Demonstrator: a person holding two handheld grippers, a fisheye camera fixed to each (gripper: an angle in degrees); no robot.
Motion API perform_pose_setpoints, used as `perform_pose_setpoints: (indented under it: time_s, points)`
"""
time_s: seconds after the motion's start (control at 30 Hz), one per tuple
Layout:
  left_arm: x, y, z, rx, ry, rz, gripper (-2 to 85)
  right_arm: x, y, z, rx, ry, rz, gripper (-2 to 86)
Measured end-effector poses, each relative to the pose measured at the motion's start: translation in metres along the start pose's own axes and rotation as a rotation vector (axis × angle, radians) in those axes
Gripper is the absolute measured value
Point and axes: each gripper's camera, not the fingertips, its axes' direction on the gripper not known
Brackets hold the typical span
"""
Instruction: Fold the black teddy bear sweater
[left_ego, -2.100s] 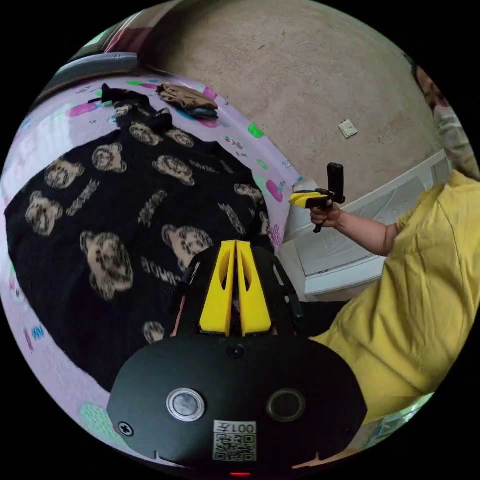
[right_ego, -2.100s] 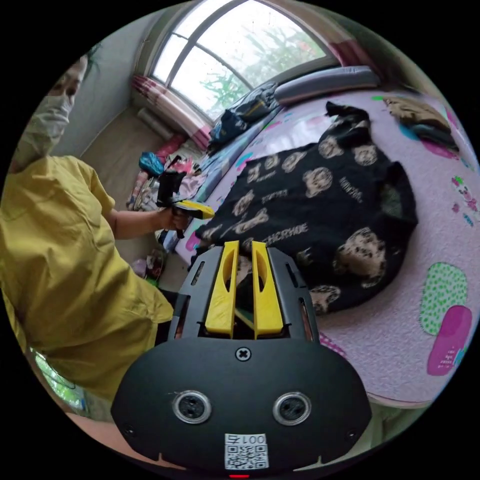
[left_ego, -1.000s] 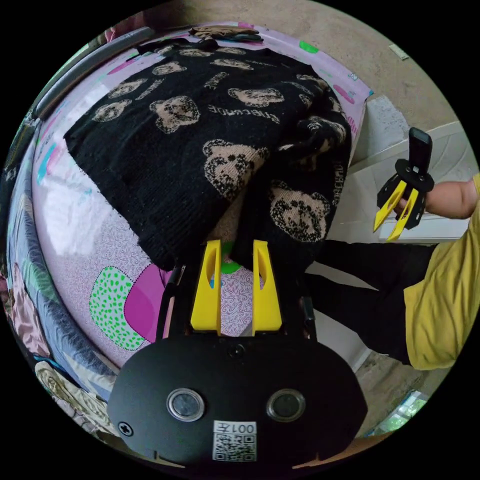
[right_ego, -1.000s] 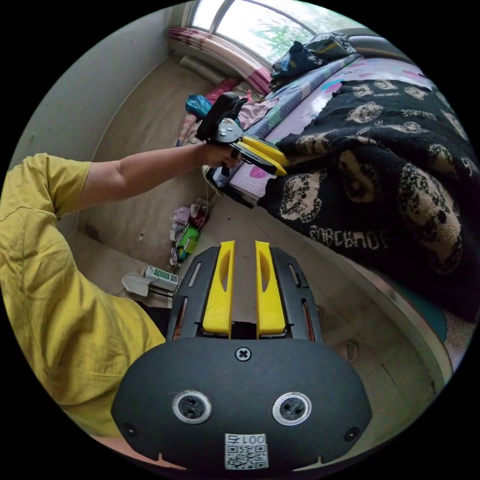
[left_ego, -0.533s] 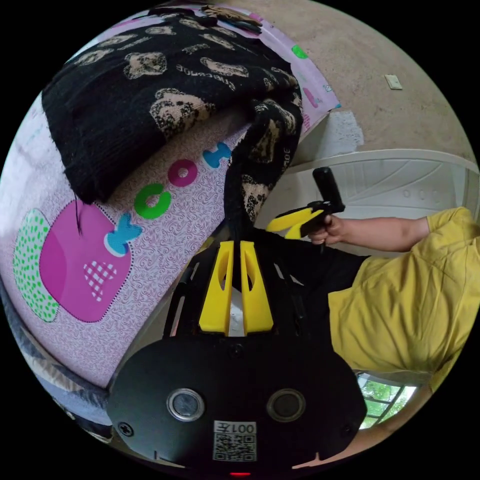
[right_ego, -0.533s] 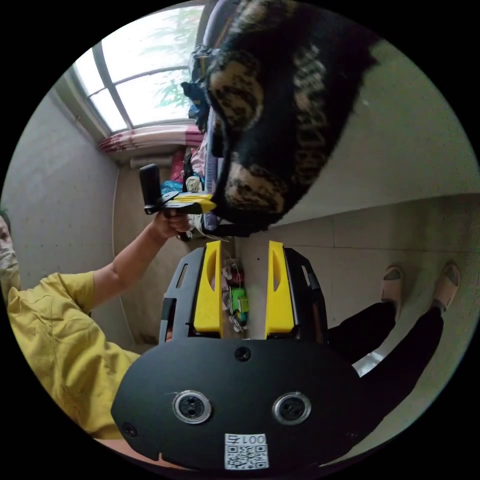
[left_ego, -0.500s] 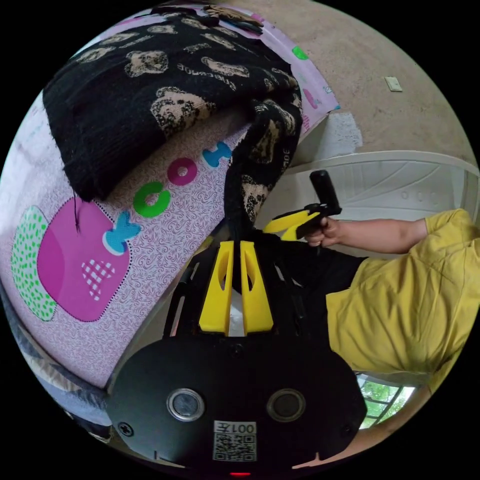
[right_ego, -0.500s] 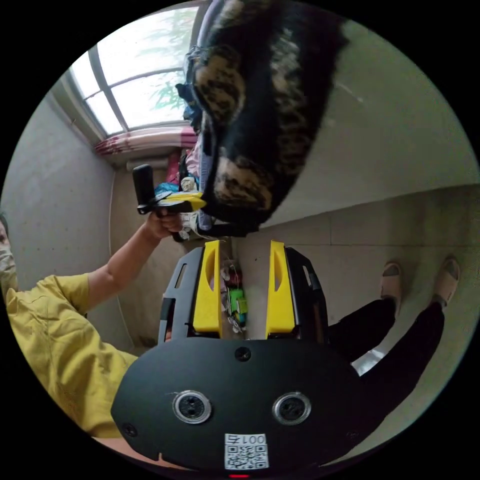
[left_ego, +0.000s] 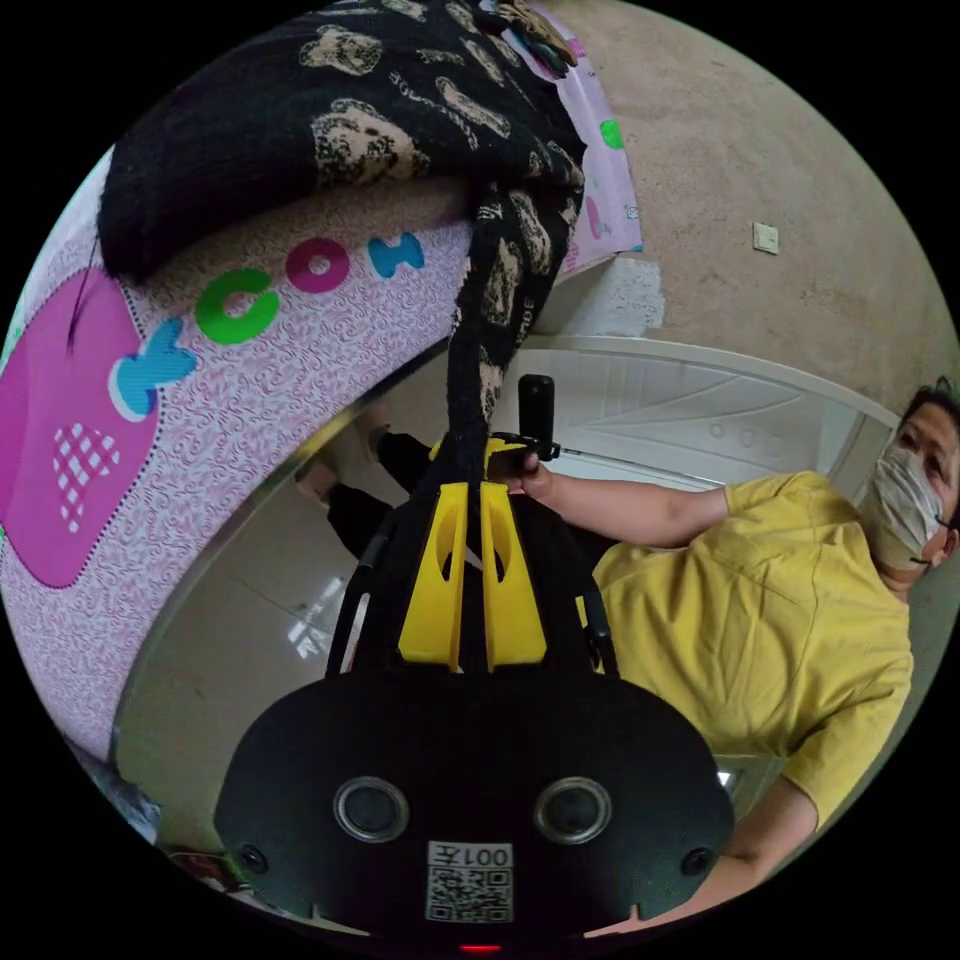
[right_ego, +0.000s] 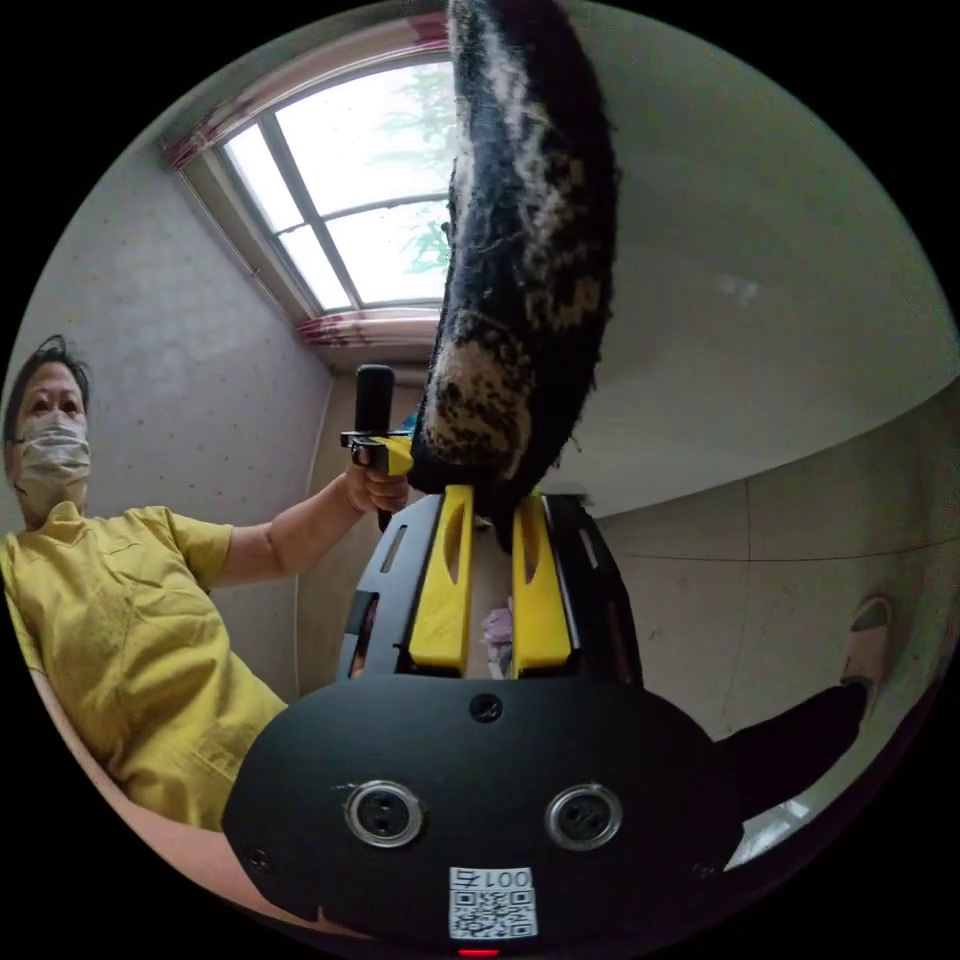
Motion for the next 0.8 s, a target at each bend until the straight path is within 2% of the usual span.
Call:
perform_pose_setpoints:
  time_s: [0.23, 0.4, 0.67, 0.8]
  points:
    - [0.014, 0.007, 0.057, 0.007, 0.076, 0.045, -1.2, -0.06, 0.057, -0.083, 0.023, 0.06, -0.024, 1.4]
    - [0.062, 0.018, 0.122, 0.014, 0.15, 0.126, -1.2, -0.126, 0.083, -0.141, -0.07, 0.172, -0.104, 0.9]
    - [0.133, 0.013, 0.219, 0.017, 0.22, 0.219, -1.2, -0.19, 0.12, -0.236, -0.172, 0.121, -0.166, 0.6]
    - [0.183, 0.012, 0.244, -0.005, 0.136, 0.357, -1.2, -0.229, 0.127, -0.257, -0.223, 0.078, -0.244, 0.6]
